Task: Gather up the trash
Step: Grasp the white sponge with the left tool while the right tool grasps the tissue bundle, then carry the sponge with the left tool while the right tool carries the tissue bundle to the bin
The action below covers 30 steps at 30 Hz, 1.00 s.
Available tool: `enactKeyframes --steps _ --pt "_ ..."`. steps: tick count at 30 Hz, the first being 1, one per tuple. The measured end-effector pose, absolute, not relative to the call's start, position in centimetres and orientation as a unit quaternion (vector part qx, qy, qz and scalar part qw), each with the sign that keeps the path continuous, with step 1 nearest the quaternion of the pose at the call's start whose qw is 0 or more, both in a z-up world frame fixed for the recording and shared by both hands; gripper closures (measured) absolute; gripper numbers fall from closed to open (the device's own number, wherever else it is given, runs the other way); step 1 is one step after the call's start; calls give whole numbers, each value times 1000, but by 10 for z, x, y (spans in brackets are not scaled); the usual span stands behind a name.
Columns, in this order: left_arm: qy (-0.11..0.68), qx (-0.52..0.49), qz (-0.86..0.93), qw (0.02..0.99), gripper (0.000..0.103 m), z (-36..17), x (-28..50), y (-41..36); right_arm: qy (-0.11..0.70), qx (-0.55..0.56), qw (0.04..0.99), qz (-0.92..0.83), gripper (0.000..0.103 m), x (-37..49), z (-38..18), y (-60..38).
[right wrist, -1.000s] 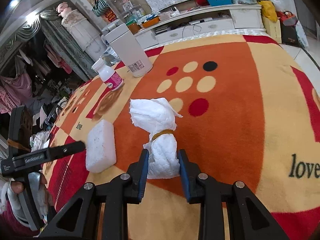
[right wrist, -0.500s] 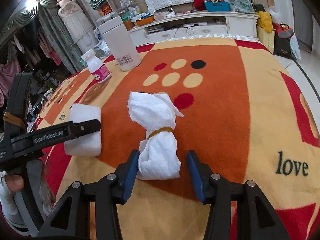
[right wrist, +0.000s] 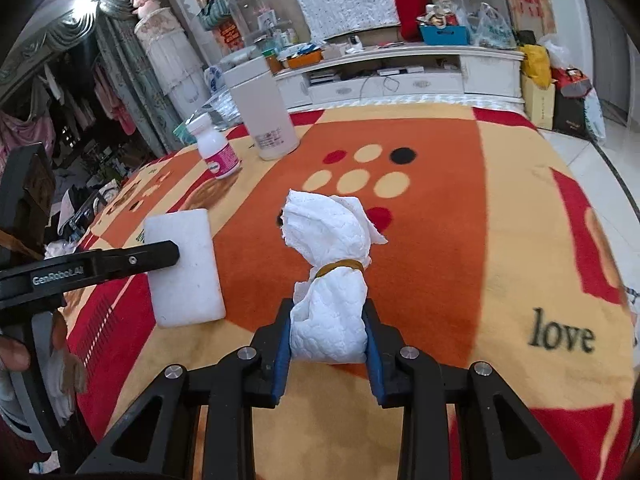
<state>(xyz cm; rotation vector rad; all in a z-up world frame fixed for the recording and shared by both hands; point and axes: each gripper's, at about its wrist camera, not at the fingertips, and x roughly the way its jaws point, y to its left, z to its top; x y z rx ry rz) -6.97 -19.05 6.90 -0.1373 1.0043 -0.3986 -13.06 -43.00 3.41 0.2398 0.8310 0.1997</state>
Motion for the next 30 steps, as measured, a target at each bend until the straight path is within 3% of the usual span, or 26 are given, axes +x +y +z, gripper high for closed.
enactKeyframes --steps 3,6,7,15,17,30 --pt "485 -87 -201 846 73 62 -67 -190 401 134 901 95 73 -136 35 -438" --pt "506 -102 -203 832 38 45 -61 -193 402 139 900 94 73 -141 33 -440" --pt "505 -102 -200 833 38 42 -61 -194 403 142 899 95 73 -142 32 -440" --pt "508 -72 -178 839 40 19 -43 -214 406 155 896 95 73 -142 29 -446" --pt "509 -62 -179 840 74 18 -41 -215 405 157 896 95 73 -142 30 -447" --pt "466 -24 -248 849 73 60 -91 -262 386 155 906 73 72 -176 47 -471"
